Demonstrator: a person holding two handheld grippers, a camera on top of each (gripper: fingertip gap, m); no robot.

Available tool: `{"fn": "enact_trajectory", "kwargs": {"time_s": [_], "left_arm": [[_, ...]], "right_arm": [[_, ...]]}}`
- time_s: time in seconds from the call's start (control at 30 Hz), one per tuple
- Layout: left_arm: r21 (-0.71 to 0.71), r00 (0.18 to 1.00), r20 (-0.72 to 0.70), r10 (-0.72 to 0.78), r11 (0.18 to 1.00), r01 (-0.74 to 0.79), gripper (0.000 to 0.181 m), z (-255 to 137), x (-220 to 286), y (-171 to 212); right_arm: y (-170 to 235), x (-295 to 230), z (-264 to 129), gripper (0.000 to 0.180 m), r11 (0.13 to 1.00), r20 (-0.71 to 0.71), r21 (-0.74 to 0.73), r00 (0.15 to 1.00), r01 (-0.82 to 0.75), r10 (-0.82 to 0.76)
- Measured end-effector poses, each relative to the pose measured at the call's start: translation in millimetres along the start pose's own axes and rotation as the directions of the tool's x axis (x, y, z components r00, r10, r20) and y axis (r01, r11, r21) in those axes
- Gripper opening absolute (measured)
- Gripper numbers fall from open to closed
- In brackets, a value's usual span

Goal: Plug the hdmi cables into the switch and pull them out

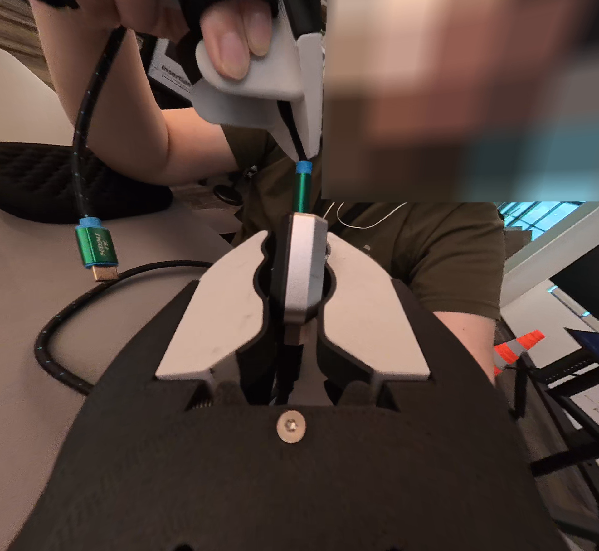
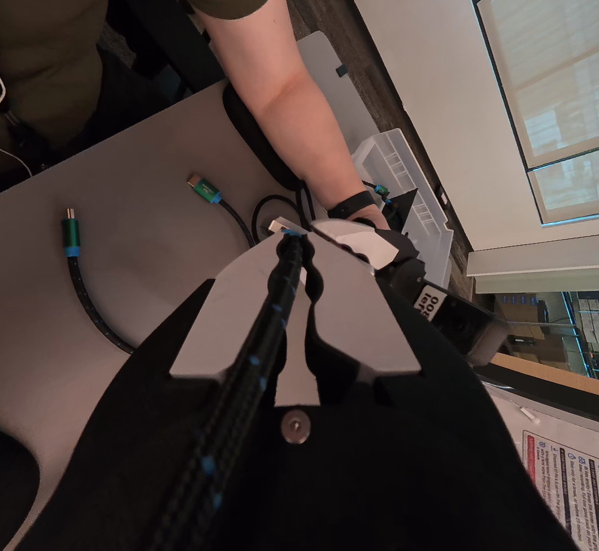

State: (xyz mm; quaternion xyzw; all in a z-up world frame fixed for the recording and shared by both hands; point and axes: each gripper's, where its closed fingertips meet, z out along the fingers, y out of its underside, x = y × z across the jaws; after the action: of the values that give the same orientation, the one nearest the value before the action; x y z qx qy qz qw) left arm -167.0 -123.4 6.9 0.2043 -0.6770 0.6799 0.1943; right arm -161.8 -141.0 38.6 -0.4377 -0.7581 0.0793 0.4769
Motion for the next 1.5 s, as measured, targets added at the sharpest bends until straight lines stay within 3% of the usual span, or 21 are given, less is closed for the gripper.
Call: {"fn": "enact_trajectory", "kwargs": {"time_s": [0.1, 0.27, 0.33, 0.53, 0.9, 1.03, 1.13, 1.2, 1.37, 1.5], "left_arm": [[-0.046, 1.0, 0.008, -0.025, 0.999, 0.025, 0.051, 5, 0, 11], [-0.259, 0.996, 0.023, -0.082, 0.962, 0.085, 0.04, 14, -4, 49], [-0.29, 0.998, 0.028, -0.065, 0.955, 0.07, 0.023, 15, -8, 52], [-0.209, 0.996, 0.08, 0.043, 0.978, -0.025, 0.022, 8, -16, 32], [-0.191, 0.998, 0.066, -0.014, 0.981, 0.027, 0.022, 8, -16, 29], [-0.122, 0.993, 0.119, -0.01, 0.992, 0.025, 0.022, -5, -18, 17], [-0.151, 0.984, 0.175, 0.031, 0.989, -0.004, 0.022, -10, -18, 20], [-0.165, 0.969, 0.241, 0.047, 0.986, -0.007, 0.022, -10, -25, 19], [-0.06, 0.934, 0.354, -0.044, 0.996, 0.07, 0.022, -24, -43, 2], [-0.031, 0.895, 0.44, -0.075, 0.995, 0.098, 0.022, -38, -54, 6]], "right_arm": [[0, 0, -4, 0.008, 1.0, -0.004, -0.008, 1.0, -0.003, 0.003], [4, 5, -11, 0.008, 1.0, -0.035, -0.002, 0.999, -0.019, 0.019], [2, 4, -12, 0.008, 0.999, -0.024, 0.023, 0.999, -0.033, 0.034], [9, 7, -23, 0.008, 0.997, -0.048, 0.025, 0.996, -0.074, 0.075], [9, 7, -24, 0.008, 0.997, -0.05, 0.022, 0.996, -0.07, 0.071], [26, 26, -34, 0.014, 0.996, -0.187, -0.027, 0.98, -0.081, 0.074], [87, 54, -66, 0.027, 0.947, -0.425, -0.28, 0.905, -0.154, 0.021], [125, 64, -92, 0.026, 0.902, -0.537, -0.349, 0.843, -0.256, 0.031], [219, 75, -164, 0.024, 0.688, -0.816, -0.3, 0.551, -0.66, 0.173], [278, 49, -227, 0.025, 0.431, -0.942, -0.214, 0.303, -0.876, 0.147]]}}
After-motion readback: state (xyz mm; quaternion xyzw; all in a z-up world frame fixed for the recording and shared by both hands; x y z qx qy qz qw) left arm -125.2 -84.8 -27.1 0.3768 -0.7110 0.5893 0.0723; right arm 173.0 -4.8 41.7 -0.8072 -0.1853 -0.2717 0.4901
